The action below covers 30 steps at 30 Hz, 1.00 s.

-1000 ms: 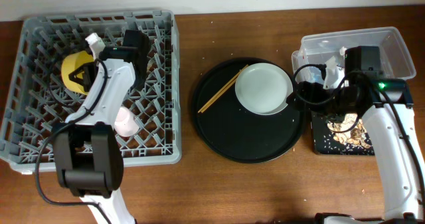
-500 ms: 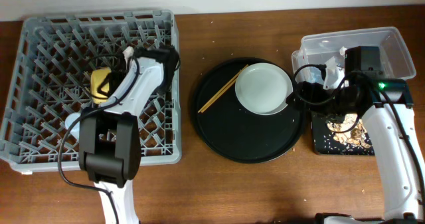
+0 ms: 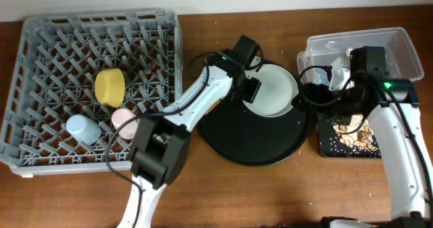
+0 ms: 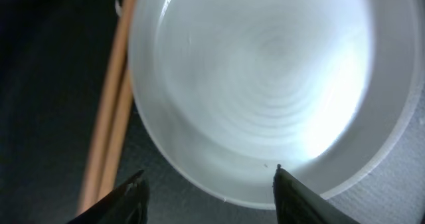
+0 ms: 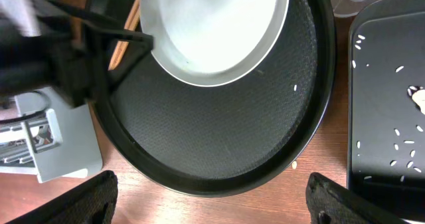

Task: Sort waste into correct bins and load items into the dishwasher rack
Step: 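Grasp the white plate edge with the left gripper, then lift the white plate and stand it upright in the rack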

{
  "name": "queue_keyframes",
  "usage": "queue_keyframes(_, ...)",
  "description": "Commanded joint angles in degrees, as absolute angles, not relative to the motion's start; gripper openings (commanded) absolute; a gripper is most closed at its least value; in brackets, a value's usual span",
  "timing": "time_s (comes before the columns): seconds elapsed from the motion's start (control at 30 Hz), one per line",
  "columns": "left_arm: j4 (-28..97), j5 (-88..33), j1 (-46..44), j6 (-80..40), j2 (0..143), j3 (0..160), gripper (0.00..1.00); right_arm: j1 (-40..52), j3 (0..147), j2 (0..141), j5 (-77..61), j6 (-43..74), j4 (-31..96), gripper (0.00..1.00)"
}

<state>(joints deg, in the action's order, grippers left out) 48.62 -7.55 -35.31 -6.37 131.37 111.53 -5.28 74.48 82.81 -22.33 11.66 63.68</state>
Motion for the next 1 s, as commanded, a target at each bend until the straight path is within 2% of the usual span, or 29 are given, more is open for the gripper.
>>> queue_keyframes(0.0, 48.62, -8.58, -35.09, -17.26, 134.78, 110.83, 0.52, -5.65, 74.89, 84.4, -21.63, 11.2, 63.7, 0.91)
queue_keyframes(0.03, 48.4, -8.29, -35.09, -19.38, 135.02, 110.83, 0.5, -5.65, 74.89, 84.47, -21.63, 11.2, 63.68, 0.91)
queue_keyframes(0.1, 48.75, -7.7, -35.16, -20.56, 135.04, 110.83, 0.31, -5.65, 74.89, 84.49, -21.63, 11.2, 63.7, 0.91)
queue_keyframes(0.13, 49.34, -7.68, -35.16, -21.26, 135.04, 110.63, 0.27, -5.65, 74.89, 84.49, -21.63, 11.2, 63.7, 0.91)
queue_keyframes(0.23, 49.39, -7.73, -35.16, -26.37, 135.11, 108.12, 0.27, -5.65, 74.89, 84.49, -21.63, 11.2, 63.68, 0.91)
queue_keyframes(0.3, 49.36, -7.75, -35.2, -26.33, 135.11, 107.87, 0.09, -5.65, 74.89, 84.49, -21.63, 11.2, 63.68, 0.91)
queue_keyframes(0.37, 49.76, -7.9, -35.2, -26.3, 135.09, 108.09, 0.01, -5.65, 74.89, 84.49, -21.65, 11.2, 63.7, 0.91)
queue_keyframes(0.5, 55.72, -7.44, -33.17, -23.64, 133.08, 110.5, 0.0, -5.65, 74.89, 84.49, -21.63, 11.2, 63.92, 0.91)
queue_keyframes(0.63, 67.24, 1.8, -25.67, -18.04, 122.52, 120.33, 0.0, -5.65, 74.89, 84.49, -21.63, 11.2, 64.34, 0.91)
queue_keyframes(0.67, 69.47, 7.73, -23.94, -16.91, 119.35, 122.08, 0.0, -5.65, 74.89, 84.49, -21.63, 11.2, 64.34, 0.91)
queue_keyframes(0.77, 74.5, 44.99, -18.96, -16.51, 107.74, 122.87, 0.0, -5.65, 74.89, 84.49, -21.63, 11.2, 64.34, 0.92)
queue_keyframes(0.83, 74.5, 64.1, -17.02, -16.34, 106.37, 122.85, 0.0, -5.65, 74.89, 84.49, -21.63, 11.2, 64.14, 0.94)
queue_keyframes(0.9, 76.62, 73.97, -15.09, -15.29, 107.59, 122.72, 0.0, -5.65, 74.89, 84.49, -21.63, 11.2, 63.72, 0.95)
queue_keyframes(0.97, 77.62, 78.15, -12.95, -15.86, 109.51, 121.97, 0.0, -5.65, 74.89, 84.49, -21.63, 11.2, 63.72, 0.95)
